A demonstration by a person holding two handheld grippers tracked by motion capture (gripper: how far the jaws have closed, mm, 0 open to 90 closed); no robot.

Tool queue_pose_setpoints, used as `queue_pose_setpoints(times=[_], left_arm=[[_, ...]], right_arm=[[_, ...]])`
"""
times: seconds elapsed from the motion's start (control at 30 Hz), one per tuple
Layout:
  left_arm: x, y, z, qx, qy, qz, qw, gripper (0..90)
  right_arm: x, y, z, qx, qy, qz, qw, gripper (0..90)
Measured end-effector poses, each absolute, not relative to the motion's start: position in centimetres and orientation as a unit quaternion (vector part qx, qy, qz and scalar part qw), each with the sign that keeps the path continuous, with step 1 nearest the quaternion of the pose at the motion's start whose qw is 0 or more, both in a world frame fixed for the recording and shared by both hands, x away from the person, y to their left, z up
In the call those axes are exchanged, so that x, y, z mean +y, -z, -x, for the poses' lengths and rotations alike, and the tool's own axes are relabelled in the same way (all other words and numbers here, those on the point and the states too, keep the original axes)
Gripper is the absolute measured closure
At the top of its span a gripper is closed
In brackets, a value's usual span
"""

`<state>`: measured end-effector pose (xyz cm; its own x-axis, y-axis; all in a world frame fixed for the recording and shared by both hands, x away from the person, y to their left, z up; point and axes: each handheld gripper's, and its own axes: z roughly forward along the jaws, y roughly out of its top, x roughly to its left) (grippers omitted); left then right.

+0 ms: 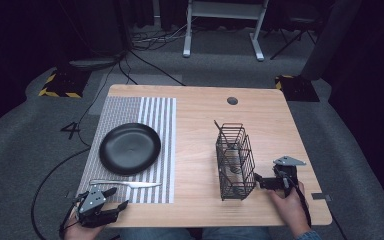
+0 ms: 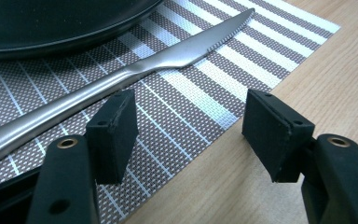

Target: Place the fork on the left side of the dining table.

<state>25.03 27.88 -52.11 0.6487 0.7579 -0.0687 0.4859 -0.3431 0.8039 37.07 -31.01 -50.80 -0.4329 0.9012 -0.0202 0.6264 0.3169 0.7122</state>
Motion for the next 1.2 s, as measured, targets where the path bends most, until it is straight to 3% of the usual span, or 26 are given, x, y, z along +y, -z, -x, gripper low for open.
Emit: queue_pose_setpoints(times=[0.4,0.87,1.2], left_arm=[[28.8,48.9,-25.3,0.398,-0.142,-0.784,0.454,35.0],[26.0,44.0,-27.3,0.354,-0.149,-0.798,0.464,35.3],[24.3,41.6,-30.0,0.360,-0.148,-0.788,0.478,37.1]], right_arm=[[-31.0,50.8,-37.1,0.783,-0.322,-0.488,0.214,0.7],[-30.9,50.8,-37.0,0.781,-0.323,-0.489,0.215,1.7],[-30.8,50.8,-37.1,0.782,-0.324,-0.488,0.215,1.8]])
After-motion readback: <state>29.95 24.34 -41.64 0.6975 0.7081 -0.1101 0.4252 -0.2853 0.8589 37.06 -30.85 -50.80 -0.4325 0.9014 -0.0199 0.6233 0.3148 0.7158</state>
